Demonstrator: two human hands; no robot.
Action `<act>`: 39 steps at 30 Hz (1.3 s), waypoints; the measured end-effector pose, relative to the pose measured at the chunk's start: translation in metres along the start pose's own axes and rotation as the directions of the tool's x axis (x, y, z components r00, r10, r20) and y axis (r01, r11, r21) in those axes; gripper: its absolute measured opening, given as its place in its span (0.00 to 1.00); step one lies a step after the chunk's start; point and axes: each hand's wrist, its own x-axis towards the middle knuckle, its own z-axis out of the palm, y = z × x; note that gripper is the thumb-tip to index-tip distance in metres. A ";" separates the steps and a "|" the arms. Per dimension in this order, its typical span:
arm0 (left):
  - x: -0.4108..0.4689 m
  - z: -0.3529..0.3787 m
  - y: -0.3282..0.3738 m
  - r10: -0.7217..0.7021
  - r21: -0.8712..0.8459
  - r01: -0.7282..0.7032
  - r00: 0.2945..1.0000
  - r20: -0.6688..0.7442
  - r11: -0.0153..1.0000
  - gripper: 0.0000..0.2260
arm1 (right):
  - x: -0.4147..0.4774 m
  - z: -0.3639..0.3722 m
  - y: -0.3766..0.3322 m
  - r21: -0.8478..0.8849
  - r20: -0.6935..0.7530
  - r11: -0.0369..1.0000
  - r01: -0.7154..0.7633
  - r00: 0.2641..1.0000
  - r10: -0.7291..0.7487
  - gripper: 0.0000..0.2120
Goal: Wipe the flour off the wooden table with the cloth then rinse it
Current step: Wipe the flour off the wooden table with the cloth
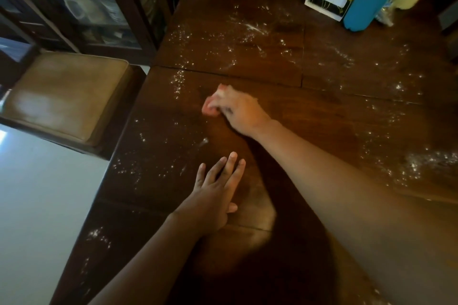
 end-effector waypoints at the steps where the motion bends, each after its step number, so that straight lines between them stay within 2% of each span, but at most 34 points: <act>1: 0.000 0.000 0.000 -0.004 0.006 0.004 1.000 0.005 1.000 0.43 | -0.010 0.004 -0.001 0.036 0.106 0.996 0.081 0.991 -0.084 0.16; 2: 0.000 0.001 0.000 -0.003 0.013 0.003 1.000 0.001 1.000 0.43 | -0.019 0.005 0.001 0.056 0.176 0.991 0.124 0.975 -0.132 0.17; 4: -0.002 0.004 0.000 0.004 0.027 -0.003 0.999 -0.042 1.000 0.41 | -0.025 -0.004 0.003 0.069 0.180 0.994 0.085 0.979 -0.096 0.17; 7: -0.012 0.012 0.002 0.002 0.015 -0.001 0.995 -0.104 1.000 0.36 | -0.028 0.002 -0.014 -0.020 -0.037 0.991 -0.129 0.991 0.128 0.17; 9: -0.024 0.021 0.004 -0.005 -0.017 0.003 0.986 -0.168 1.000 0.30 | -0.035 0.019 -0.042 -0.022 -0.083 0.989 -0.143 0.987 0.141 0.17; 11: -0.042 0.031 0.004 -0.008 -0.037 -0.001 0.972 -0.235 0.999 0.27 | -0.057 0.034 -0.066 0.042 0.042 0.999 -0.023 0.999 0.022 0.16; 13: -0.063 0.041 -0.001 -0.006 -0.050 -0.008 0.966 -0.260 0.999 0.25 | -0.081 0.040 -0.067 0.082 0.179 0.992 0.099 0.977 -0.113 0.18; 15: -0.082 0.051 -0.011 0.000 -0.045 -0.011 0.970 -0.244 0.999 0.25 | -0.095 0.039 -0.049 0.080 0.223 0.991 0.106 0.967 -0.122 0.19; 16: -0.091 0.056 -0.016 0.003 -0.049 -0.015 0.972 -0.236 0.999 0.25 | -0.097 0.037 -0.043 0.053 0.202 0.997 0.050 0.978 -0.060 0.19; 18: -0.107 0.064 -0.027 0.014 -0.074 -0.030 0.977 -0.211 0.997 0.24 | -0.096 0.037 -0.048 -0.008 0.072 0.987 -0.164 0.984 0.164 0.19; 20: -0.120 0.071 -0.035 0.035 -0.082 -0.052 0.978 -0.206 0.995 0.24 | -0.096 0.048 -0.081 -0.020 -0.111 0.938 -0.346 0.933 0.342 0.17; 21: -0.125 0.073 -0.039 0.043 -0.074 -0.060 0.977 -0.208 0.995 0.24 | -0.099 0.057 -0.103 0.008 -0.158 0.932 -0.362 0.920 0.359 0.16; 22: -0.130 0.075 -0.044 0.051 -0.063 -0.065 0.978 -0.203 0.996 0.24 | -0.105 0.067 -0.125 0.027 -0.145 0.950 -0.312 0.939 0.313 0.15; 24: -0.140 0.076 -0.053 0.074 -0.025 -0.080 0.980 -0.185 0.997 0.24 | -0.121 0.084 -0.147 0.021 0.018 0.993 -0.116 0.993 0.116 0.16; 26: -0.154 0.079 -0.062 0.082 0.015 -0.080 0.981 -0.175 0.997 0.25 | -0.122 0.082 -0.141 0.010 0.175 0.997 -0.071 0.982 0.068 0.18; 27: -0.160 0.080 -0.066 0.085 0.035 -0.080 0.981 -0.173 0.996 0.25 | -0.115 0.078 -0.134 -0.001 0.165 0.994 -0.109 0.980 0.108 0.18; 29: -0.171 0.083 -0.072 0.110 0.083 -0.098 0.983 -0.147 0.992 0.26 | -0.095 0.075 -0.128 -0.015 0.008 0.956 -0.294 0.956 0.294 0.18; 31: -0.171 0.084 -0.075 0.132 0.084 -0.122 0.982 -0.132 0.989 0.27 | -0.080 0.081 -0.135 -0.025 -0.173 0.868 -0.496 0.857 0.485 0.19; 32: -0.170 0.085 -0.079 0.140 0.074 -0.132 0.982 -0.127 0.989 0.28 | -0.075 0.089 -0.144 -0.021 -0.182 0.864 -0.503 0.852 0.491 0.19; 33: -0.169 0.084 -0.081 0.152 0.073 -0.144 0.982 -0.115 0.987 0.28 | -0.076 0.098 -0.155 -0.022 -0.133 0.894 -0.447 0.888 0.441 0.20; 35: -0.168 0.083 -0.086 0.193 0.083 -0.186 0.977 -0.095 0.979 0.29 | -0.096 0.110 -0.173 -0.020 0.047 0.969 -0.245 0.968 0.246 0.20; 37: -0.169 0.083 -0.090 0.222 0.055 -0.218 0.971 -0.088 0.974 0.29 | -0.123 0.101 -0.178 -0.012 0.174 0.991 -0.137 0.975 0.137 0.20; 39: -0.169 0.083 -0.093 0.242 0.058 -0.238 0.967 -0.079 0.970 0.29 | -0.137 0.087 -0.168 -0.046 0.113 0.981 -0.191 0.974 0.195 0.20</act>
